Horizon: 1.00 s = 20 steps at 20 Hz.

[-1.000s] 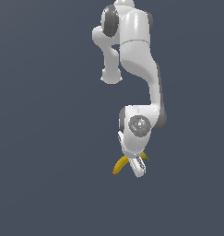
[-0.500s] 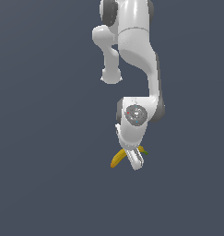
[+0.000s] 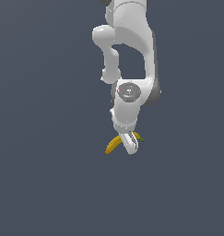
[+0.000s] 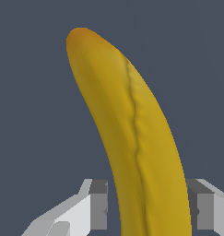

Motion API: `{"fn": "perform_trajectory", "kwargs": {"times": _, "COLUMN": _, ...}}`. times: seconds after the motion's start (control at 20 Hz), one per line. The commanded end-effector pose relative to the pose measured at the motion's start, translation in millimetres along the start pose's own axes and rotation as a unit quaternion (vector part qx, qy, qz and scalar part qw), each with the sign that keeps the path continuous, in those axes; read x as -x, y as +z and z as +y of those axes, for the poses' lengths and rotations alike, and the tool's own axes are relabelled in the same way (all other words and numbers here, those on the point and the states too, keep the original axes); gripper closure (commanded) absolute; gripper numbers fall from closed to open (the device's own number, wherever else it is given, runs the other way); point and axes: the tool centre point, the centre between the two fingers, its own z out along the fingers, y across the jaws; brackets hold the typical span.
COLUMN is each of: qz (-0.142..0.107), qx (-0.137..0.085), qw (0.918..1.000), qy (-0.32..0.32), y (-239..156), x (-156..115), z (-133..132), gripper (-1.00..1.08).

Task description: Pick up the object and move it to a goal position.

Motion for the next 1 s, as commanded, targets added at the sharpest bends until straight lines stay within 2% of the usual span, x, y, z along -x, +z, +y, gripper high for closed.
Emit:
{"fn": "perform_trajectory", "kwargs": {"times": 0.0, "qz": 0.000, "qx": -0.001, "qw": 1.0000, "qy": 0.000, "y": -16, "x": -2, "z": 15, "gripper": 1.08}}
{"fn": "perform_trajectory", "kwargs": {"times": 0.95, "qz": -0.001, "qx": -0.002, "qw": 1.0000, "qy": 0.000, "y": -132, "x": -14, "z": 131, "gripper": 1.08}}
